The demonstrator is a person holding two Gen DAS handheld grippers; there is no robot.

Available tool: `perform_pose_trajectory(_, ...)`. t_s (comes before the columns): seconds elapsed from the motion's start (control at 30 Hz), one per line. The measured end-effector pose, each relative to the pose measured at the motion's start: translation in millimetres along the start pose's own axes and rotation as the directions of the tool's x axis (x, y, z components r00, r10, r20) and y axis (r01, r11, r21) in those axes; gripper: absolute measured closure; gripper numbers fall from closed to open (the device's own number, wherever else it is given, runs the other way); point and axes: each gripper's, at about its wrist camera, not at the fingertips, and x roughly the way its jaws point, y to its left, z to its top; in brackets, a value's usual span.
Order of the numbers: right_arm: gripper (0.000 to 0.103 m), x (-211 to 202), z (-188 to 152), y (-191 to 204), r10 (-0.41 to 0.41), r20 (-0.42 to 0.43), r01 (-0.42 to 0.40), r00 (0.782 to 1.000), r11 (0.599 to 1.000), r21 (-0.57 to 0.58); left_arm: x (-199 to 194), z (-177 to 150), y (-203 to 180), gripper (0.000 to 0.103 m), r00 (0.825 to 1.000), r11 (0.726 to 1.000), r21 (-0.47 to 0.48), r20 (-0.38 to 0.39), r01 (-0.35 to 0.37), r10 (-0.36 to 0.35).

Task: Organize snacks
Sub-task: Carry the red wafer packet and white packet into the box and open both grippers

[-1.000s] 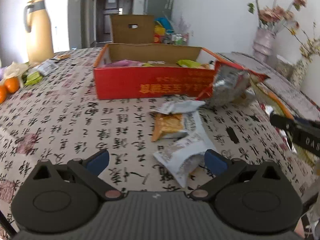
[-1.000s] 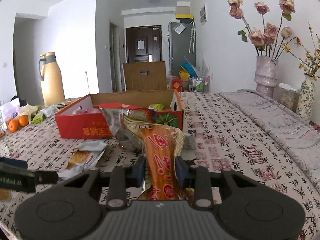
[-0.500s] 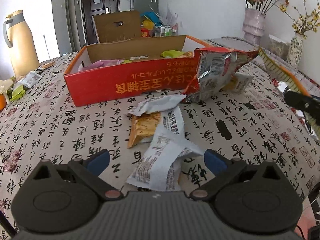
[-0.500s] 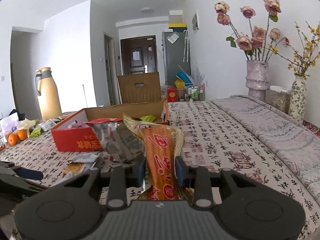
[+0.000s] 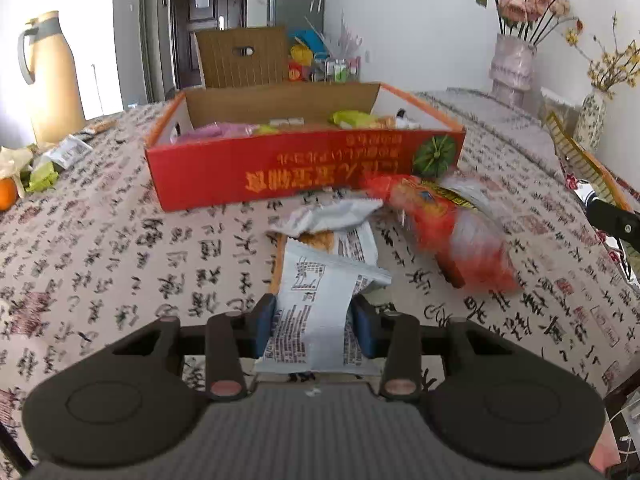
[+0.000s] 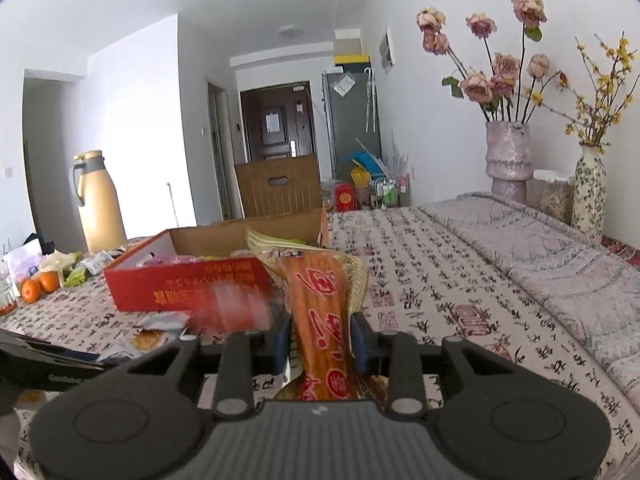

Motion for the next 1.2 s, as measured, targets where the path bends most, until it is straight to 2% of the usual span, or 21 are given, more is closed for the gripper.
perform_pose_trajectory(0.23, 0.072, -1, 12, 6, 0.007, 0.005, -0.007, 1.000, 1.000, -0.027, -24, 16, 16, 0.061, 0.996, 0.999, -0.006, 0.082, -0.041, 0.042)
perform_pose_trajectory(0.47, 0.072, 36, 31, 12, 0.056, -0.036, -0.057, 0.998, 0.997, -0.044, -20, 41, 45, 0.061, 0.986, 0.991, -0.066, 0.107, -0.120, 0.127)
perform_pose_trajectory(0.6, 0.072, 50, 42, 27, 0.047, -0.035, -0.050, 0.998, 0.996, -0.079, -25, 48, 65, 0.061, 0.985, 0.987, -0.126, 0.123, -0.103, 0.119)
perform_pose_trajectory(0.7, 0.072, 50, 43, 35, 0.078, -0.006, -0.078, 0.997, 0.995, -0.060, -28, 51, 71, 0.061, 0.983, 0.985, -0.123, 0.123, -0.120, 0.135)
perform_pose_trajectory(0.93, 0.072, 70, 52, 43, 0.123, -0.012, -0.124, 0.992, 0.991, -0.057, -20, 70, 70, 0.061, 0.980, 0.980, -0.160, 0.142, -0.116, 0.139)
perform_pose_trajectory(1.2, 0.072, 98, 81, 57, 0.139, 0.018, -0.137, 0.990, 0.987, -0.078, -12, 109, 63, 0.061, 0.969, 0.983, -0.152, 0.209, -0.099, 0.130)
